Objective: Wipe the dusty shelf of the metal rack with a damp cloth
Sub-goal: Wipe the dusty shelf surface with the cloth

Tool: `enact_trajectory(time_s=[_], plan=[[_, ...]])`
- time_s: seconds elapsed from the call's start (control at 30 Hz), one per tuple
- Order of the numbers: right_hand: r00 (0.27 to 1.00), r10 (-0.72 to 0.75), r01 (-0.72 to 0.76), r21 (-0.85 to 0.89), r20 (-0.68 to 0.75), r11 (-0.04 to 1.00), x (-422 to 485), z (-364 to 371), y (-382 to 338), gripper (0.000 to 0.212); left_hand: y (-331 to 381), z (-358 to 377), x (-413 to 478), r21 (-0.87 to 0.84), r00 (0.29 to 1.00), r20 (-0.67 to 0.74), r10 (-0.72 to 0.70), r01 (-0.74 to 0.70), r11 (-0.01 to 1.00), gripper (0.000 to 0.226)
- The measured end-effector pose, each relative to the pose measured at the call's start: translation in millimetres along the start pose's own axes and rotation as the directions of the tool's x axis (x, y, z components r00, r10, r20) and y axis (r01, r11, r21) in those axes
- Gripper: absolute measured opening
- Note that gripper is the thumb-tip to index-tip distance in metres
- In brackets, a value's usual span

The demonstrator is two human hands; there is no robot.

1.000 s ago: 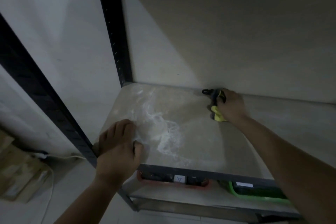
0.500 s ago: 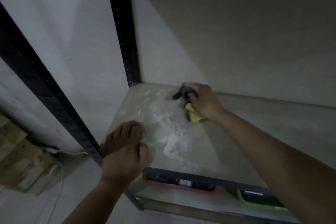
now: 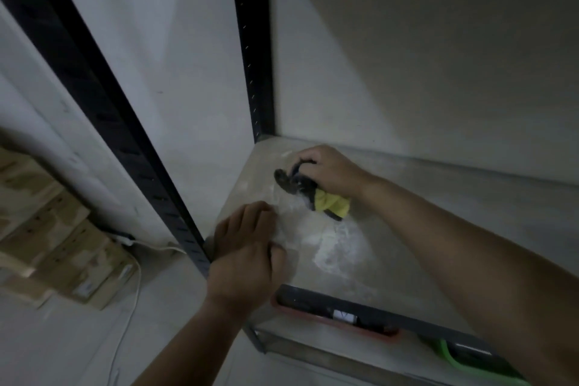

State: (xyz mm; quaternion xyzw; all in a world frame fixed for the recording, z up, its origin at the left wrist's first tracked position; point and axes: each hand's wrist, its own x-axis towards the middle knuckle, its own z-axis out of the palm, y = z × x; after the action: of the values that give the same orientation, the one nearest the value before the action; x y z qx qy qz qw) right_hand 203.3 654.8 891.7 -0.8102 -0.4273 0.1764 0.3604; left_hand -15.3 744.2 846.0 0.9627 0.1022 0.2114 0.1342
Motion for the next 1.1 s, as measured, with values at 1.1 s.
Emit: enact_trajectory(time_s=[1.1], plan=[[0.931, -0.099, 0.019, -0.224, -0.351, 0.974, -75.4, -35.6, 27.5, 0.032, -2.2, 3.2, -1.1, -0.007, 1.0, -0.006, 0.002, -0.002, 1.0, 0.029]])
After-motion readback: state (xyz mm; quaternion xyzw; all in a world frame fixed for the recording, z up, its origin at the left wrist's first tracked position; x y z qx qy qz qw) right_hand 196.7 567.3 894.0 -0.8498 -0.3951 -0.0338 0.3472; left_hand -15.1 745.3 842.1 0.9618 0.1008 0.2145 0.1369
